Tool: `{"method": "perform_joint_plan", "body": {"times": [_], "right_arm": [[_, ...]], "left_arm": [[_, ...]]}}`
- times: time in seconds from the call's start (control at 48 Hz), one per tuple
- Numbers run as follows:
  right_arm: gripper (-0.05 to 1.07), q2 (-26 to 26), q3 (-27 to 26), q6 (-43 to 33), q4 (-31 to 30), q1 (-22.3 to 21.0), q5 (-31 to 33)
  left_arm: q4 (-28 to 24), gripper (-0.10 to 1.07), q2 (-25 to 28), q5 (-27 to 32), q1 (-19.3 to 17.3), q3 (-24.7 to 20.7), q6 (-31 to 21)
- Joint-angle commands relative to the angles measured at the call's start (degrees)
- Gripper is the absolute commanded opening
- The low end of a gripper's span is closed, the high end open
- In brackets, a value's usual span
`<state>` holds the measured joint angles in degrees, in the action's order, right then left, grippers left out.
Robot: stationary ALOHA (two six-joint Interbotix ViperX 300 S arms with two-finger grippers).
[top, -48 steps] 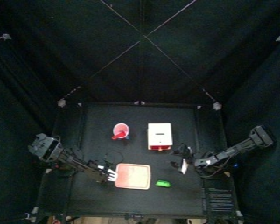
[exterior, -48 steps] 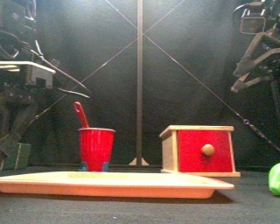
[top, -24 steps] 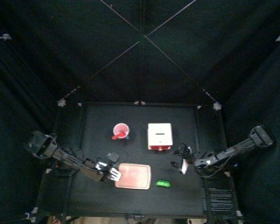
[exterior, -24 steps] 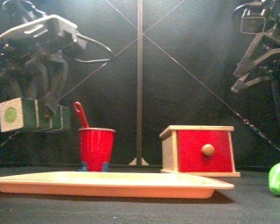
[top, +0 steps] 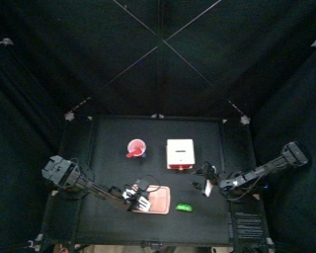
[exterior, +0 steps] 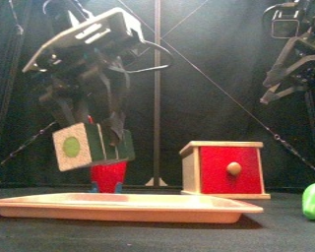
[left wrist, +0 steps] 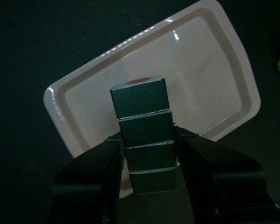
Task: Place sushi on plate
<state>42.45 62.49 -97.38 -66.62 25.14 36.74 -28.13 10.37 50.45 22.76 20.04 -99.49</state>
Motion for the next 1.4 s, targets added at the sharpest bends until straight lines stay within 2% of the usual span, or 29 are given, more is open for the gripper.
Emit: {"method": "perform_joint_plan", "body": {"times": [0.0,0.208,0.542,0.75,0.979,1.375], "right_arm": [[0.90,0.0,-0.5,0.1,-0.3,0.1,0.1],[0.90,0.0,-0.5,0.1,0.0,0.1,0.1],[0.90,0.0,-0.5,0.0,0.0,0.1,0.1],[0.90,0.0,-0.5,0.0,0.0,0.1,0.1],[0.90,0.0,-0.5,0.0,0.1,0.1,0.1],[0.90,0.0,-0.4,0.0,0.2,0.1,0.1]], "left_arm": [[-0.8,0.45,1.8,-0.3,-1.1,-3.5,-0.3],[-0.5,0.49,5.5,-0.3,-1.9,-6.7,-0.2],[-0.5,0.75,6.1,-0.3,-2.0,-6.6,-0.3],[-0.5,0.84,6.1,-0.3,-2.0,-6.8,0.0],[-0.7,0.87,5.8,-0.2,-2.0,-6.8,0.1],[-2.5,0.87,3.9,3.5,-2.0,-6.3,0.4]]}}
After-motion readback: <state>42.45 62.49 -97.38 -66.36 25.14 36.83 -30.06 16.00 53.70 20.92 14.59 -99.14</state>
